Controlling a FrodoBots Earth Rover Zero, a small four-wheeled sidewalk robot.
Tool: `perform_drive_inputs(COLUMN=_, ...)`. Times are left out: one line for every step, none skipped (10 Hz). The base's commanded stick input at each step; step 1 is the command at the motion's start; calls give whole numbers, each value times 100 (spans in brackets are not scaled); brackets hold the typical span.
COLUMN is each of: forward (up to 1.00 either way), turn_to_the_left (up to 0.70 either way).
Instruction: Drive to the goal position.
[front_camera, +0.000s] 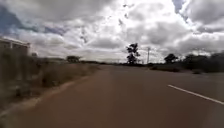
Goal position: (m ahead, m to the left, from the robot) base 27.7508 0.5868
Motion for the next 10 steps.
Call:
perform_drive_inputs(forward=85, turn_to_the_left=0)
perform_drive_inputs(forward=85, turn_to_the_left=0)
perform_drive_inputs(forward=85, turn_to_the_left=0)
perform_drive_inputs(forward=85, turn_to_the_left=0)
perform_drive_inputs(forward=85, turn_to_the_left=0)
perform_drive_inputs(forward=85, turn_to_the_left=0)
perform_drive_inputs(forward=85, turn_to_the_left=0)
perform_drive_inputs(forward=85, turn_to_the_left=0)
perform_drive_inputs(forward=85, turn_to_the_left=0)
perform_drive_inputs(forward=85, turn_to_the_left=0)
